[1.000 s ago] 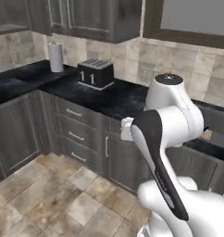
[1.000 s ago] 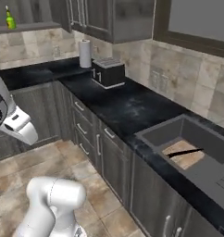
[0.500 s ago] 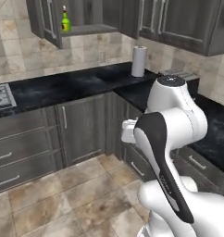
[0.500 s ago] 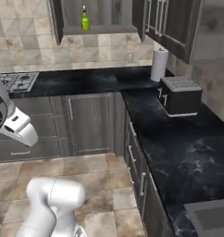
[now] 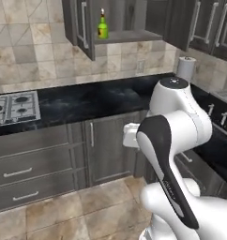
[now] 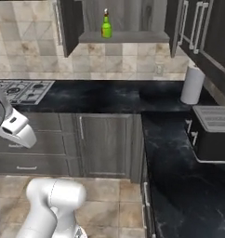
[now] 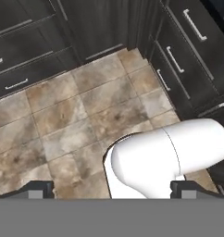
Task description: Move the cutting board and knife to the sink. Then move spray from the cabinet to the counter.
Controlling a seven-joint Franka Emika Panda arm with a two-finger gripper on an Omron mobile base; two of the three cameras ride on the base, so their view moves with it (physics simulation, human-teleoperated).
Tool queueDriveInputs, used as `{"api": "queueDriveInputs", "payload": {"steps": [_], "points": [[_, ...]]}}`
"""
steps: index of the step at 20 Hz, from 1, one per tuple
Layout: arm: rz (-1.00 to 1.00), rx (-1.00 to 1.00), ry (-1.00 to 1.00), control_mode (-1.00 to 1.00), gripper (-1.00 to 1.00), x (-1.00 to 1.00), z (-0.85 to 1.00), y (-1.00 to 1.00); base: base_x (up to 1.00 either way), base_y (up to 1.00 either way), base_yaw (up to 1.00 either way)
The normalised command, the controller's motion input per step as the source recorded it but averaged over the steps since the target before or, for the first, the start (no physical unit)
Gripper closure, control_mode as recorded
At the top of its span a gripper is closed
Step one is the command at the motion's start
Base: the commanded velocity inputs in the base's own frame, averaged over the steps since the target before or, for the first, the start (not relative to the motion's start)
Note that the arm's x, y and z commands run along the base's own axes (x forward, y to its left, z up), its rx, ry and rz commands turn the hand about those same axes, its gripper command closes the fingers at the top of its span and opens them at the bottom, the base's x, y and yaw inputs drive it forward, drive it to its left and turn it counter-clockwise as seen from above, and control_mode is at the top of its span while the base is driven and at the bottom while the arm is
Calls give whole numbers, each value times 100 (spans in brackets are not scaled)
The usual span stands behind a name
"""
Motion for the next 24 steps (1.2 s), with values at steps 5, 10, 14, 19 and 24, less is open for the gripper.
{"api": "queueDriveInputs", "payload": {"steps": [5,10,14,19,24], "points": [[0,0,0,100,-100,0,0,0,100,-30,2],[0,0,0,100,-100,0,0,0,89,-54,2],[0,0,0,100,-100,0,0,0,69,-45,2],[0,0,0,100,-100,0,0,0,71,-24,0],[0,0,0,100,-100,0,0,0,65,1,-3]]}}
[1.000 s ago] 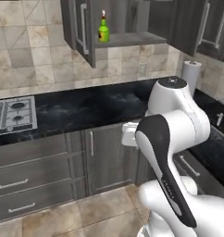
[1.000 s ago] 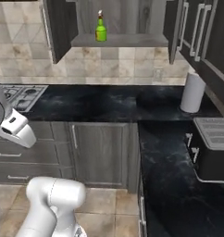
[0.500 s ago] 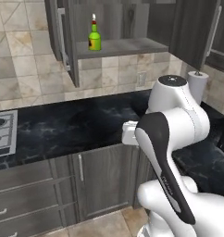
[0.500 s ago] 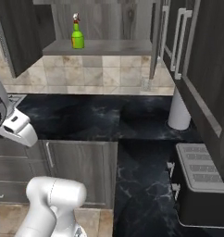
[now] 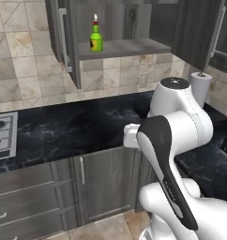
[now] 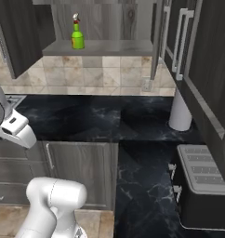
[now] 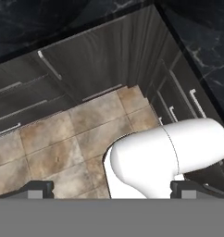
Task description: Move the cutting board and knife to the sink. Then move spray from the cabinet to the counter.
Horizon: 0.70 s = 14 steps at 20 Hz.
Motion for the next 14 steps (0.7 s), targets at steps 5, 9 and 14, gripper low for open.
{"api": "queueDriveInputs", "payload": {"steps": [5,9,14], "points": [[0,0,0,100,-100,0,0,0,22,15,-21],[0,0,0,100,-100,0,0,0,15,18,-37],[0,0,0,100,-100,0,0,0,7,17,-39]]}}
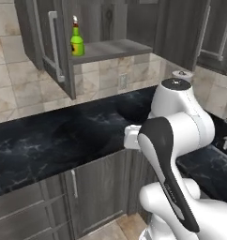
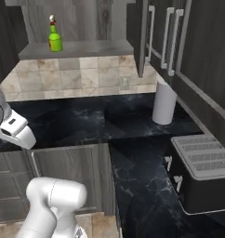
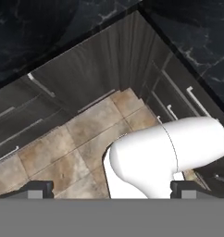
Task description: Move the cutting board and knife to the sink. Then move spray from the cabinet to the counter.
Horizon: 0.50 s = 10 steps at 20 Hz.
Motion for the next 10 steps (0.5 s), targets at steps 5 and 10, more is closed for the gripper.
{"api": "queueDriveInputs", "payload": {"steps": [5,10], "points": [[0,0,0,100,-100,0,0,0,-7,17,-46],[0,0,0,100,-100,0,0,0,1,19,-43]]}}
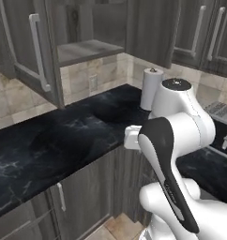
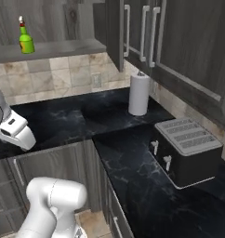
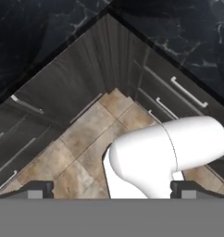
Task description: Move the cutting board and knife to the sink. Then move spray from the cabinet to the counter.
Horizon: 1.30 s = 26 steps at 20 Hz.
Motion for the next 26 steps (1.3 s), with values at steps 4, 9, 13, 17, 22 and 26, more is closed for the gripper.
{"api": "queueDriveInputs", "payload": {"steps": [4,9,13,17,22,26], "points": [[0,0,0,100,-100,0,0,0,0,14,-33],[0,0,0,100,-100,0,0,0,-13,22,-28],[0,0,0,100,-100,0,0,0,-37,20,-25],[0,0,0,100,-100,0,0,0,-74,18,-32],[0,0,0,100,-100,0,0,0,-85,2,-31],[0,0,0,100,-100,0,0,0,10,0,-30]]}}
